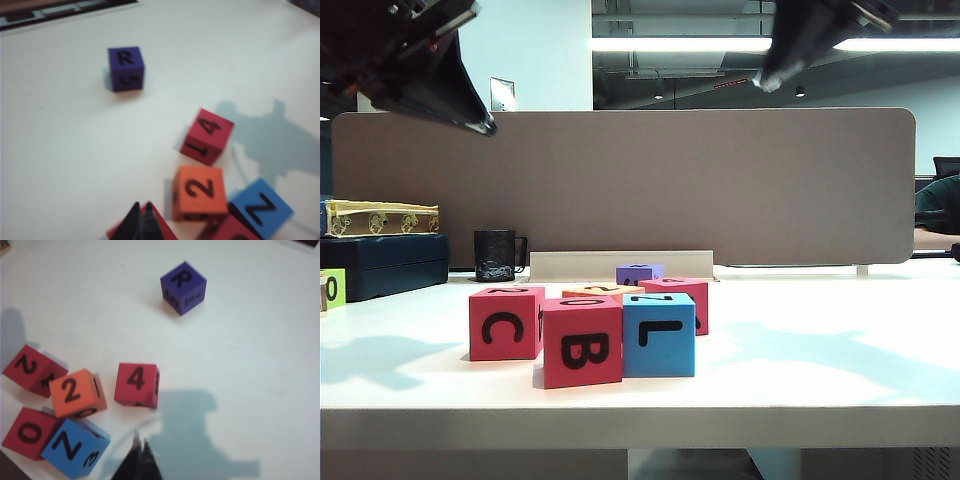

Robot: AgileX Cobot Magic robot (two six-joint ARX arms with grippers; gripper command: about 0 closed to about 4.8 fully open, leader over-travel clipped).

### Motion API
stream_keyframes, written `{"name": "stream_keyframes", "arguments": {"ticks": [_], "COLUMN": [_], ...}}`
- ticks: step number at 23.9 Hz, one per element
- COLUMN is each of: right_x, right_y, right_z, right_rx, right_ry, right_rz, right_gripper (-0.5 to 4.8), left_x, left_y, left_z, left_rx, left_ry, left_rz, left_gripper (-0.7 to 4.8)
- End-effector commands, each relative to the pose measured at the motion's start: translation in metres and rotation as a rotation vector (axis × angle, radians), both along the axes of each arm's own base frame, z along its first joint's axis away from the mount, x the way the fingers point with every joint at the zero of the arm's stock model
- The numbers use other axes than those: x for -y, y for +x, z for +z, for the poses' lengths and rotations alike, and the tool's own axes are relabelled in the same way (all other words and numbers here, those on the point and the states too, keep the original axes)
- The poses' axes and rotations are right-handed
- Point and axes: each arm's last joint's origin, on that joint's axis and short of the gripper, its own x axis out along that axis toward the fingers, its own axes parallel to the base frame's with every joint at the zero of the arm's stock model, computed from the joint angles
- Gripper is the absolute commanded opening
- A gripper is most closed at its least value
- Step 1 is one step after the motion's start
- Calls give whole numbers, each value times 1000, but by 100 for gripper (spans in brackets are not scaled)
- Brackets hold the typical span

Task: Select the appropriate blocks from the scattered letter blocks on the table and arrange them in a row to spell out "2024".

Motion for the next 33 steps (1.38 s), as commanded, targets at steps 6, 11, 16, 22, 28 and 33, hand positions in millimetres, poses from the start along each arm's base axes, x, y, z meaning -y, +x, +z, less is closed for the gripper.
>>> {"name": "stream_keyframes", "arguments": {"ticks": [6,11,16,22,28,33], "right_x": [-6,-25,-33,-34,-35,-35], "right_y": [-20,-27,-30,-30,-28,-28], "right_z": [-60,-65,-65,-64,-64,-64], "right_rx": [-97,-81,-73,-66,-60,-58], "right_ry": [65,82,89,99,101,103], "right_rz": [39,99,126,127,127,127], "right_gripper": [-3,-3,-4,-3,-3,-3], "left_x": [17,23,27,34,39,45], "left_y": [-23,-26,-21,-13,-4,7], "left_z": [-43,-55,-72,-91,-106,-116], "left_rx": [-107,-150,-247,-325,-337,-302], "left_ry": [27,52,74,74,83,69], "left_rz": [-54,-73,-111,-162,-163,-161], "left_gripper": [-6,-6,-6,-6,-6,-6]}}
